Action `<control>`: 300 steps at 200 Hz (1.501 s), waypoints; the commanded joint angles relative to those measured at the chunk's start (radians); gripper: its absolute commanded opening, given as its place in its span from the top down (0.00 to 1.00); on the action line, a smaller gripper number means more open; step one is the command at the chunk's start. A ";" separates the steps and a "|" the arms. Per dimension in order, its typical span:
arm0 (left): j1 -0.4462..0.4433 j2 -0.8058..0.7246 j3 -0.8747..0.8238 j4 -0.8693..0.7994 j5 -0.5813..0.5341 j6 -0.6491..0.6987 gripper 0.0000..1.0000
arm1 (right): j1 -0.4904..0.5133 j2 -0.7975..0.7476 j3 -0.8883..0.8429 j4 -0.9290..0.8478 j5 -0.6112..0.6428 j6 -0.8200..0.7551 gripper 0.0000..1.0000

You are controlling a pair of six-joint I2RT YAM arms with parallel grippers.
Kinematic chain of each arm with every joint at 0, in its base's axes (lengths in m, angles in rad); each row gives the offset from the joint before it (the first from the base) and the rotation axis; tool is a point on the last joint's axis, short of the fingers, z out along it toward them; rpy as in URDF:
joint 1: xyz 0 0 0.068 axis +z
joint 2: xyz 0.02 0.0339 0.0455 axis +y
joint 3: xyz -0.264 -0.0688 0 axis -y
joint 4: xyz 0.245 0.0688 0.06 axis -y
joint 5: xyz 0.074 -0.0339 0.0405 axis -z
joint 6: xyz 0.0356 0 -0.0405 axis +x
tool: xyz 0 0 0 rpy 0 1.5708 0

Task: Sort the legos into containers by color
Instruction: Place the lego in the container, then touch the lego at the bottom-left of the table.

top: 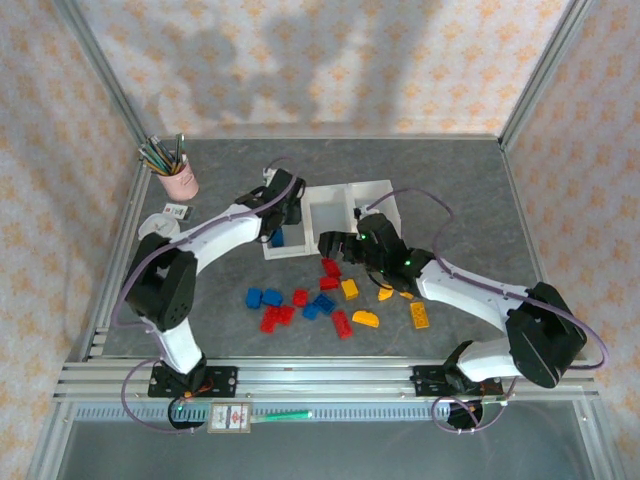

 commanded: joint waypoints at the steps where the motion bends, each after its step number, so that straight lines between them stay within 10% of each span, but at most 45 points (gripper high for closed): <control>1: -0.002 -0.133 -0.073 -0.035 0.037 -0.035 0.38 | -0.003 -0.026 0.030 -0.016 -0.047 -0.049 0.00; 117: -0.109 -0.659 -0.551 -0.240 -0.013 -0.377 0.31 | 0.136 -0.043 -0.054 0.001 -0.118 -0.148 0.00; 300: -0.207 -0.572 -0.736 -0.145 -0.028 -0.536 0.29 | 0.172 -0.013 -0.105 0.073 -0.111 -0.078 0.00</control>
